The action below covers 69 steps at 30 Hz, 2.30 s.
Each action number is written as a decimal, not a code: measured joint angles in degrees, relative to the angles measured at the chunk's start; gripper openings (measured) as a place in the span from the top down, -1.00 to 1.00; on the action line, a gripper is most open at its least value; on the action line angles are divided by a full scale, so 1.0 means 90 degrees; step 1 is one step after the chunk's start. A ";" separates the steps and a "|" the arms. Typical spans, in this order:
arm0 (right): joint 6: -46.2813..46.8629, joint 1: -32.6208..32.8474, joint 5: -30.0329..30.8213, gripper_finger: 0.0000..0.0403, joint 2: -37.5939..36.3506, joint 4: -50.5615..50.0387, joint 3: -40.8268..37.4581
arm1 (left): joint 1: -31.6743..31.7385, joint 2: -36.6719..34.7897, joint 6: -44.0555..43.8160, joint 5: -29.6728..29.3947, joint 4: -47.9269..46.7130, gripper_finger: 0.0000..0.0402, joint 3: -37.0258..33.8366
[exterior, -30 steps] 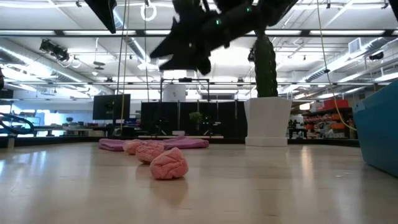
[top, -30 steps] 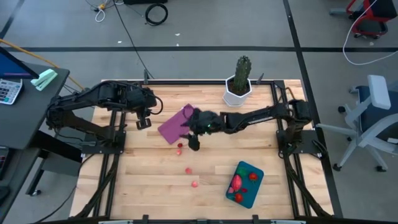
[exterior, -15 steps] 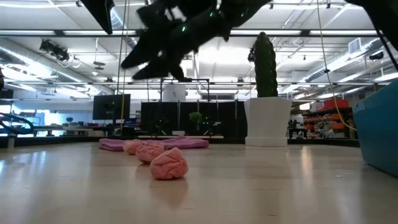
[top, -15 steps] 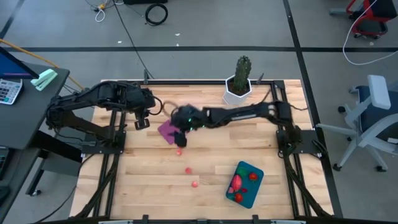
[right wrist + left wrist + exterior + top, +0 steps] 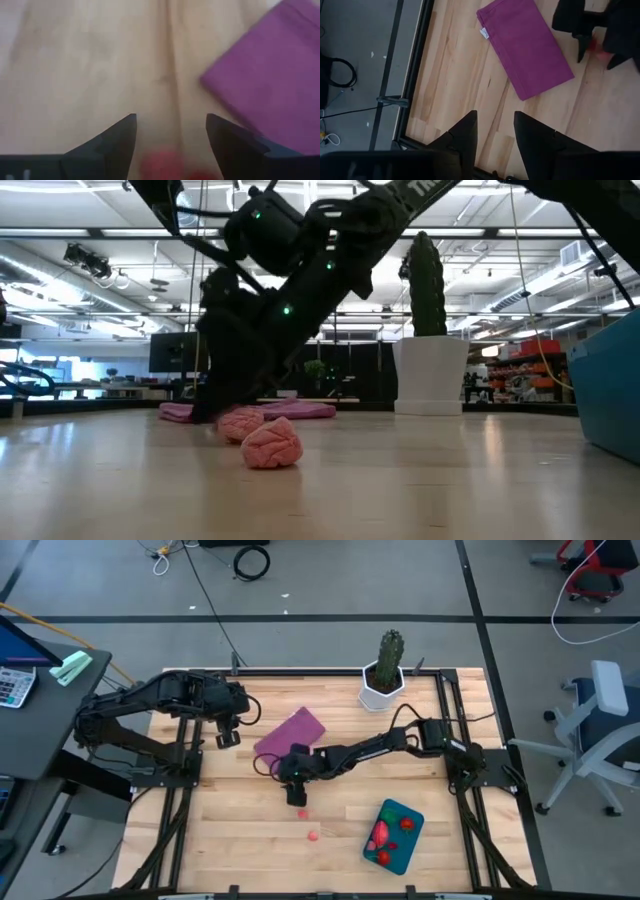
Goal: Pick and placing Produce into tupperware
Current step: Put the peach into the blue bin
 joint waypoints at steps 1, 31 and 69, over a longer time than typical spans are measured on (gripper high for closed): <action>-0.0034 -0.0004 0.0092 -0.24 0.0029 0.0008 0.0000 | 0.0000 0.0002 -0.0001 0.0000 0.0000 0.31 0.0000; 0.0187 0.0280 0.0307 -0.23 -0.0519 -0.1491 -0.0092 | -0.0002 0.0000 -0.0120 0.0002 0.0021 0.36 0.0000; 0.2210 0.0943 0.1236 0.86 -0.2568 -0.5119 -0.0090 | 0.0000 0.0001 -0.0205 0.0002 0.0028 0.34 0.0000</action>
